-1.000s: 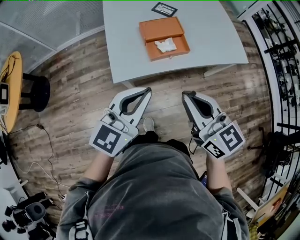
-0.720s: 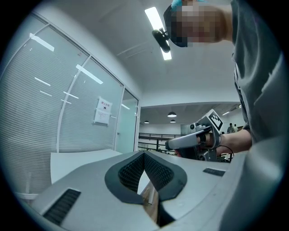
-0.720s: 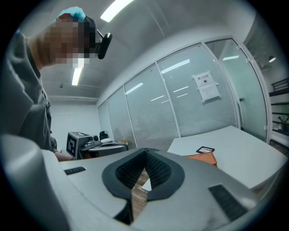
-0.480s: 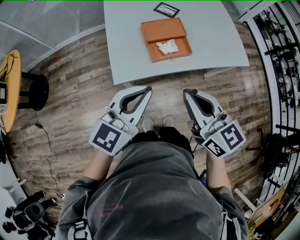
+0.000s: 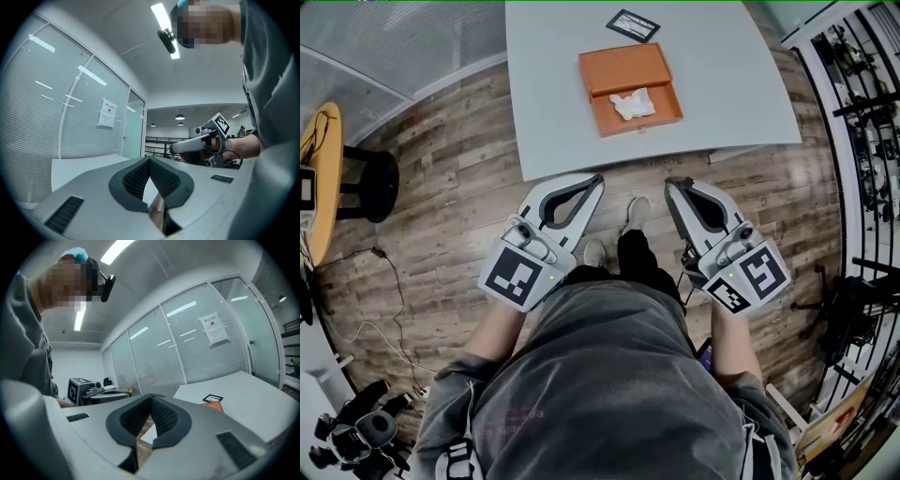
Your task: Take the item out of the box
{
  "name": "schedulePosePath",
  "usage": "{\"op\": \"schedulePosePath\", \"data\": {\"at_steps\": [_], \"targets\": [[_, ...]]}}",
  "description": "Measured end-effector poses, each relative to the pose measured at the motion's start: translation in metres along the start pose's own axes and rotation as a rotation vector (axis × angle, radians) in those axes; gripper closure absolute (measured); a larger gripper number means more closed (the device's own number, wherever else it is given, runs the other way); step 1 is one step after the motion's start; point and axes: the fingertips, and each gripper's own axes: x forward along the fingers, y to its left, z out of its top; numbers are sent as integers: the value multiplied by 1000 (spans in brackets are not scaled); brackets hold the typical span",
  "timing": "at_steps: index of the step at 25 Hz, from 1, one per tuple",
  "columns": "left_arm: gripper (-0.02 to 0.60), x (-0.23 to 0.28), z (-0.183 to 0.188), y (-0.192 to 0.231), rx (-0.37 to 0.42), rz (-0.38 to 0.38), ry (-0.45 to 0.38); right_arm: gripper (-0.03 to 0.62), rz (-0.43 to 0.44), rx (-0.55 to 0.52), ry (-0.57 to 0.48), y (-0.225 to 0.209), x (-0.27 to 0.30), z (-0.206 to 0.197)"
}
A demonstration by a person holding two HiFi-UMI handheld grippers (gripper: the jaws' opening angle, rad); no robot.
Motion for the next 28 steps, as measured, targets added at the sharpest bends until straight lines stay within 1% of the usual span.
{"op": "schedulePosePath", "data": {"at_steps": [13,21,28], "targets": [[572,80,-9,31,-14,53,40,589,59,23,36,-88,28,12],[571,134,-15,58,-29,100,78,589,119,45,72,-142,55,17],[571,172,-26,75,-32,145,117,589,167,64,104,-183,71,13]]}}
